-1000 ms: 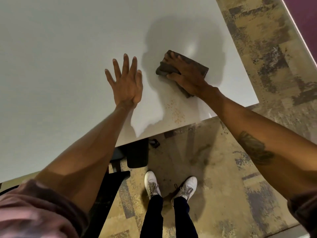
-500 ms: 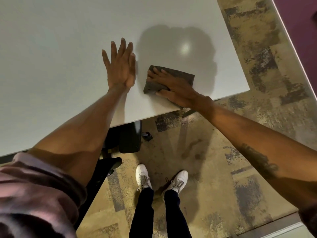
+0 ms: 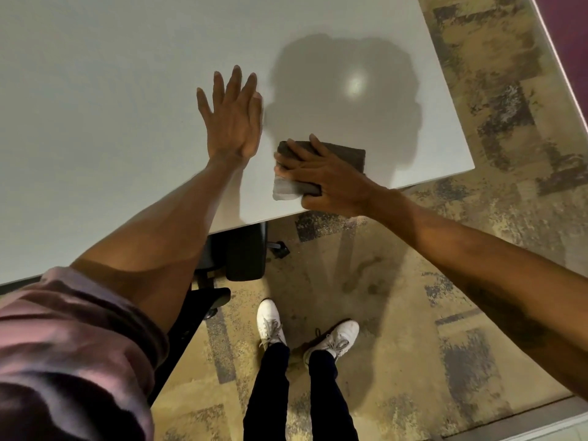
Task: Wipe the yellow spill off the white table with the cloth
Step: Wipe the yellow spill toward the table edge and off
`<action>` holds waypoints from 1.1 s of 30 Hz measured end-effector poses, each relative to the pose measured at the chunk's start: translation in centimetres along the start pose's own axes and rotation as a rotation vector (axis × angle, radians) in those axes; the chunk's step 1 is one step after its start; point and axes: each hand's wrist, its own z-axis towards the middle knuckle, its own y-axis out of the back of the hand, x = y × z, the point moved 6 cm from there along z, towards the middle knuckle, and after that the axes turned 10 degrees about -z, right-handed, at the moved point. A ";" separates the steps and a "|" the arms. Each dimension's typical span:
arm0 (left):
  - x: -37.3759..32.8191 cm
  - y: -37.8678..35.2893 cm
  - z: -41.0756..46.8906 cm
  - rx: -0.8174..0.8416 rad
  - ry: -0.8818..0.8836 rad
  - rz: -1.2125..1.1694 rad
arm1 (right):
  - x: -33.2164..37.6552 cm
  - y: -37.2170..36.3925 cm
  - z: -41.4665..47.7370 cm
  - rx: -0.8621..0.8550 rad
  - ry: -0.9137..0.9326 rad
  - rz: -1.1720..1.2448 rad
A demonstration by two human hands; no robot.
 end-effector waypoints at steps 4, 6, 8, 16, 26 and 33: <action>-0.5 0.3 -0.4 -0.007 -0.003 0.003 | -0.1 0.6 -0.5 -0.069 -0.038 -0.014; -0.8 0.5 -0.6 -0.014 0.008 0.017 | 0.3 0.1 -0.4 -0.026 0.048 -0.119; -1.2 0.6 -0.7 -0.016 0.014 0.034 | 2.3 0.6 -0.6 -0.044 0.274 -0.154; -0.9 0.5 -0.8 -0.039 -0.010 0.023 | 3.3 0.5 -3.6 0.021 0.319 -0.118; -0.7 0.3 -0.4 -0.075 -0.008 0.065 | 0.5 -2.0 -7.7 -0.095 0.400 -0.416; -0.8 0.3 -0.3 -0.088 -0.024 0.092 | -0.3 -3.1 -7.7 -0.092 0.389 -0.564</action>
